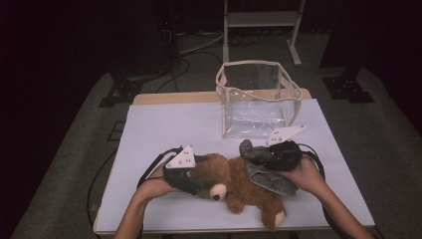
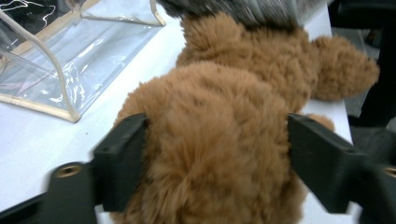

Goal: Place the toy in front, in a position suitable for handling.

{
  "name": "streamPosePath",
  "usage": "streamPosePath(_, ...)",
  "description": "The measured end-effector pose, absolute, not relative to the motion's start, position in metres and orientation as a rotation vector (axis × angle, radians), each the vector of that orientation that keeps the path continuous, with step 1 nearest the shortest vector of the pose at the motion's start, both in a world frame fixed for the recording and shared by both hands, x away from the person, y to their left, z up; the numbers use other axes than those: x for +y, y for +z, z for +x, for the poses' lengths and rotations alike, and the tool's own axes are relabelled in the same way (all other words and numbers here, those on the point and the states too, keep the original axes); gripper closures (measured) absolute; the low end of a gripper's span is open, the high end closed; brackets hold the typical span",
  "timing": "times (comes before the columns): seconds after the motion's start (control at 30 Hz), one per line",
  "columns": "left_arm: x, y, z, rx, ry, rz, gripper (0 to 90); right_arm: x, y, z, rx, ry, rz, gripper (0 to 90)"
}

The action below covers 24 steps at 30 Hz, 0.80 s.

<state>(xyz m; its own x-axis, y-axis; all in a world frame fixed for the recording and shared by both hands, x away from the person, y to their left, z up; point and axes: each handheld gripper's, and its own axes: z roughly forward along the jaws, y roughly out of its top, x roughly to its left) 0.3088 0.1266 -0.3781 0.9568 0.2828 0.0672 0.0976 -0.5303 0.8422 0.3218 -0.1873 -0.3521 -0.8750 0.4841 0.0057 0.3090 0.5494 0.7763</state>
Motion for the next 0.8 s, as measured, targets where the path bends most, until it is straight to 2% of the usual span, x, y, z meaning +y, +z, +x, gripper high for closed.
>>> streamPosePath(0.1,0.119,-0.376,0.313,0.275,0.229,2.117,19.3,-0.189,-0.354,0.314,2.572,1.234,0.652,71.6)
streamPosePath(0.2,0.111,-0.379,0.314,0.262,0.265,2.169,39.1,-0.186,-0.350,0.307,2.563,1.211,0.628,71.4)
streamPosePath(0.23,0.111,-0.379,0.314,0.262,0.265,2.169,40.7,-0.186,-0.350,0.307,2.563,1.211,0.628,71.4)
streamPosePath(0.37,0.116,-0.382,0.311,0.260,0.261,2.165,43.0,-0.190,-0.345,0.303,2.569,1.167,0.601,71.4)
streamPosePath(0.57,0.121,-0.385,0.309,0.264,0.251,2.150,43.4,-0.220,-0.347,0.300,2.546,1.155,0.683,71.3)
streamPosePath(0.67,0.120,-0.385,0.308,0.256,0.258,2.153,43.1,-0.246,-0.351,0.306,2.514,1.161,0.793,71.2)
streamPosePath(0.8,0.121,-0.385,0.307,0.250,0.257,2.152,42.8,-0.257,-0.349,0.318,2.500,1.188,0.863,71.2)
